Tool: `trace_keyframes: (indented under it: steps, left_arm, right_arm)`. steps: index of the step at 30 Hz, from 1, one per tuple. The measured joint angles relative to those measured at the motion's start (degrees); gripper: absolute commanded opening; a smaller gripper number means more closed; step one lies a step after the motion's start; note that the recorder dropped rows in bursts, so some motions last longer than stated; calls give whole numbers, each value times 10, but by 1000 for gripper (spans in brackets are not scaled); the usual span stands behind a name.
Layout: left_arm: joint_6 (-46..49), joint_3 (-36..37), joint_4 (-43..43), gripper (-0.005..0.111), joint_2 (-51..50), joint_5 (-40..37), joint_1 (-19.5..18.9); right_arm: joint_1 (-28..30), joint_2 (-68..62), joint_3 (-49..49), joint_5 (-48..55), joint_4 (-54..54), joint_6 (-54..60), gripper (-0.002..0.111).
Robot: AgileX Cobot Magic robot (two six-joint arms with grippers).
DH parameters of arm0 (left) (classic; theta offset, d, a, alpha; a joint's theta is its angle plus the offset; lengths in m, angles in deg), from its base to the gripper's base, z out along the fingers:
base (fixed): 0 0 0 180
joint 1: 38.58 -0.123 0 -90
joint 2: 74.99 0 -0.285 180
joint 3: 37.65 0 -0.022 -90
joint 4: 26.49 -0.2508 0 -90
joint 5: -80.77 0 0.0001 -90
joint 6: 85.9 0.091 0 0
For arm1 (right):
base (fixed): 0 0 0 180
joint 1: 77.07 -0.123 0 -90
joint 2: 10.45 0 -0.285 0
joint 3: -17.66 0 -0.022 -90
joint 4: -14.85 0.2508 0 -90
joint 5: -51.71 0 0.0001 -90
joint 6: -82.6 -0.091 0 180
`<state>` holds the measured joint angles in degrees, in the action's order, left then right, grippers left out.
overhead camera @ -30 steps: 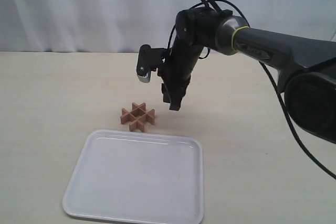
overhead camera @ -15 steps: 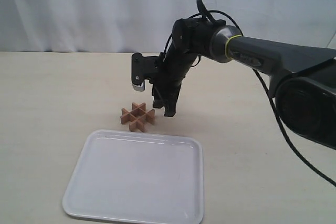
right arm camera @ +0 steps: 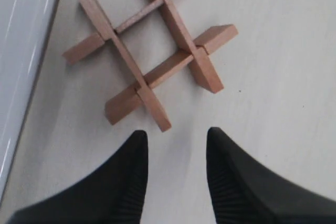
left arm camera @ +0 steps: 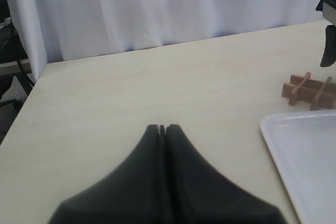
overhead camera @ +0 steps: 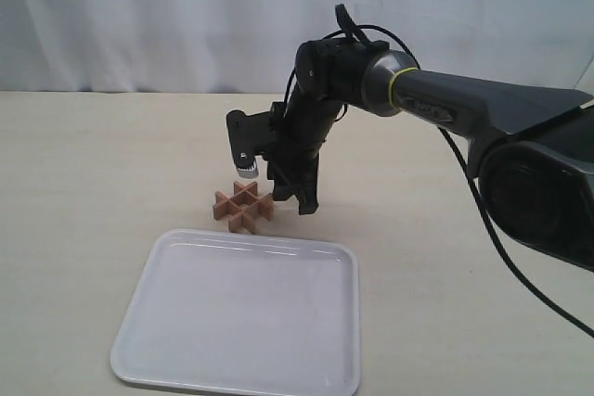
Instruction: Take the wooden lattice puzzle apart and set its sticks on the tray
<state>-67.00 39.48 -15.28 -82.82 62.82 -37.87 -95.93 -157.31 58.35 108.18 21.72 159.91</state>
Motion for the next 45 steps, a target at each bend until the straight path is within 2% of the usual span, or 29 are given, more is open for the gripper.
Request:
trace_keyframes:
  steps: [45]
  left_arm:
    - [0,0,0,0,0,0,0]
  right_arm:
    - [-1,-17,0,19,8,59,36]
